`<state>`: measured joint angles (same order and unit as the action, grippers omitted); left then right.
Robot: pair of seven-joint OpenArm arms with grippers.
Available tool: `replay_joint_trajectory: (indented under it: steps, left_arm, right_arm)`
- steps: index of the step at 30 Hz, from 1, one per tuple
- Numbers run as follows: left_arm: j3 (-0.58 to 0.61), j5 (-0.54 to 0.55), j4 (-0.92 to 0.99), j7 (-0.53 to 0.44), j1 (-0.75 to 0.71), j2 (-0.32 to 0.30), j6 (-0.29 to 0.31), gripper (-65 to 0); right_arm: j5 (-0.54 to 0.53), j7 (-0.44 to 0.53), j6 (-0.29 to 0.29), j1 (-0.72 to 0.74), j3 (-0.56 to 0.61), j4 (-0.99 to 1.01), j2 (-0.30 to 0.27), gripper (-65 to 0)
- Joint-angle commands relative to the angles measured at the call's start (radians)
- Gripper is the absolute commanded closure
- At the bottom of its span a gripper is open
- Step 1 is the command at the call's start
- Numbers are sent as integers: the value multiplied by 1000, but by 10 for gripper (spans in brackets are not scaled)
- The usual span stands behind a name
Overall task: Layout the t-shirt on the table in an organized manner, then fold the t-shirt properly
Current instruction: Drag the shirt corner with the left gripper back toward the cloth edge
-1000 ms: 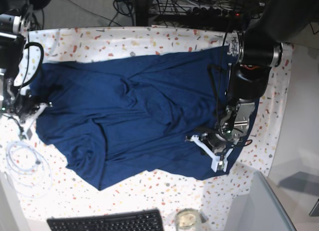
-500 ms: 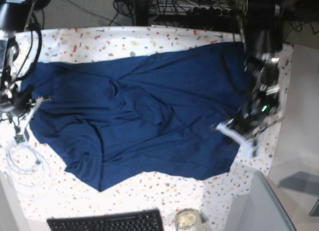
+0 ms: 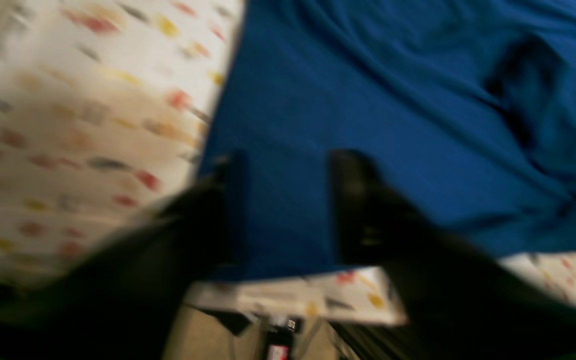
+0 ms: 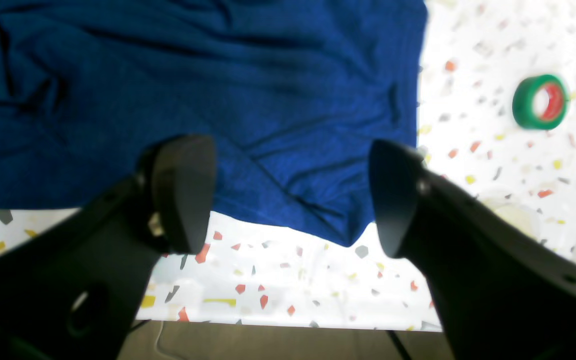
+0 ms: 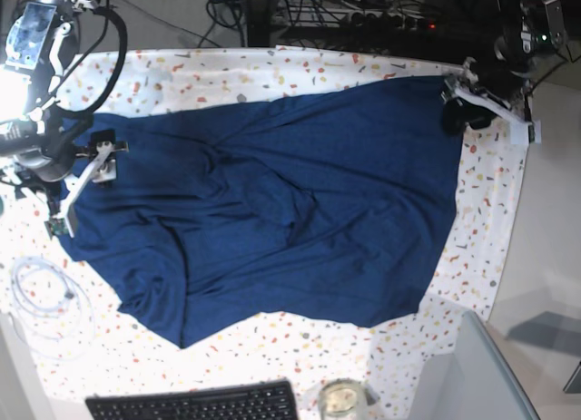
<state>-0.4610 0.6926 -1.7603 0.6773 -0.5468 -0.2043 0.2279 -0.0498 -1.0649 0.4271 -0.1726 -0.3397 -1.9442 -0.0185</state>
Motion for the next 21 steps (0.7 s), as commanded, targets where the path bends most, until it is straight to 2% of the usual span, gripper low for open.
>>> replay_joint_trajectory:
  steps: [1, 3, 4, 9, 14, 15, 17, 21]
  left_arm:
    - [-12, 16, -10, -18, -23, -10, 1, -421]
    - [-14, 31, -10, -17, -52, -8, 1, -523]
    - [-14, 42, -10, -17, -63, -8, 1, -550]
    - [-14, 120, 4, -17, -106, -8, 1, -555]
    - [-14, 124, 40, -18, -104, -8, 1, -551]
    - [-14, 124, 49, -18, -100, -8, 1, -530]
    - [-14, 124, 49, -18, -77, -8, 1, -431]
    - [-5, 124, 52, -17, -2, -8, 0, -58]
  right_arm:
    - [1, 15, -3, -5, 6, -17, -10, -462]
    - [1, 15, -3, -20, 12, -17, -10, -461]
    - [1, 15, -3, -25, 8, -17, -10, -462]
    - [1, 16, -3, -46, 3, -17, -11, -462]
    - [1, 16, -3, -60, 6, -17, -11, -462]
    - [1, 16, -3, -60, 9, -17, -11, -461]
    - [1, 16, -3, -61, 11, -16, -11, -461]
    - [0, 16, -3, -61, 11, -14, -11, -461]
